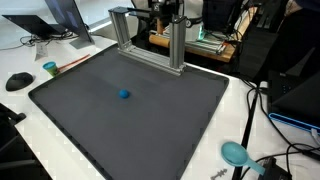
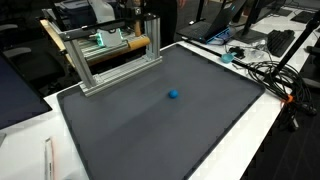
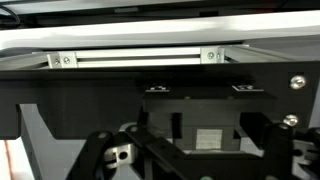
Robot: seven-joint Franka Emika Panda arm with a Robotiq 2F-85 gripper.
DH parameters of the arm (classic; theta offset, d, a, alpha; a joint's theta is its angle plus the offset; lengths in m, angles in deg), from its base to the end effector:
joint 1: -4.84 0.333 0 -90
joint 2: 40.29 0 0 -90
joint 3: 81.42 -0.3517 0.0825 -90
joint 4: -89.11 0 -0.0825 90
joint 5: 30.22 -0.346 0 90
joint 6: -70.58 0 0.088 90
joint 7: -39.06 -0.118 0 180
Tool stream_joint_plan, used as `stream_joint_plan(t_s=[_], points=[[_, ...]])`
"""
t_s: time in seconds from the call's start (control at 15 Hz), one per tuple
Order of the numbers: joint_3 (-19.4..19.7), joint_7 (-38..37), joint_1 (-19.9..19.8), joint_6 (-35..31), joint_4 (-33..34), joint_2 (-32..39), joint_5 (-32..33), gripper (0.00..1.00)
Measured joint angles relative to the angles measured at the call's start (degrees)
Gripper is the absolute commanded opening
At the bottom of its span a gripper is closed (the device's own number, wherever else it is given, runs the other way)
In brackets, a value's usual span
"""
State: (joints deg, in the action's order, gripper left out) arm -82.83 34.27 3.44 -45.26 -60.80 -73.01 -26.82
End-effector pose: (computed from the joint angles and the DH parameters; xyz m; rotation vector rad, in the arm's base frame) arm 0.3100 -0.0034 0.4688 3.0727 -0.0937 -0.0326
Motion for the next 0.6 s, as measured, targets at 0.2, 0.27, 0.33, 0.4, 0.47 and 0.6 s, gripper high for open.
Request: stream_joint_plan(t_s=[0.2, 0.27, 0.33, 0.4, 0.47, 0.6], points=[[0.2, 0.1, 0.1, -0.2, 0.0, -0.4, -0.2, 0.39], [0.1, 0.0, 0.2, -0.2, 0.0, -0.5, -0.6, 0.33], [0.0, -0.3, 0.4, -0.2, 0.0, -0.6, -1.0, 0.25], [-0.1, -0.5, 0.5, -0.2, 0.1, -0.6, -1.0, 0.22], [-0.1, -0.7, 0.4, -0.3, 0.1, -0.6, -1.0, 0.22], [-0.2, -1.3, 0.4, -0.4, 0.1, -0.6, -1.0, 0.22]])
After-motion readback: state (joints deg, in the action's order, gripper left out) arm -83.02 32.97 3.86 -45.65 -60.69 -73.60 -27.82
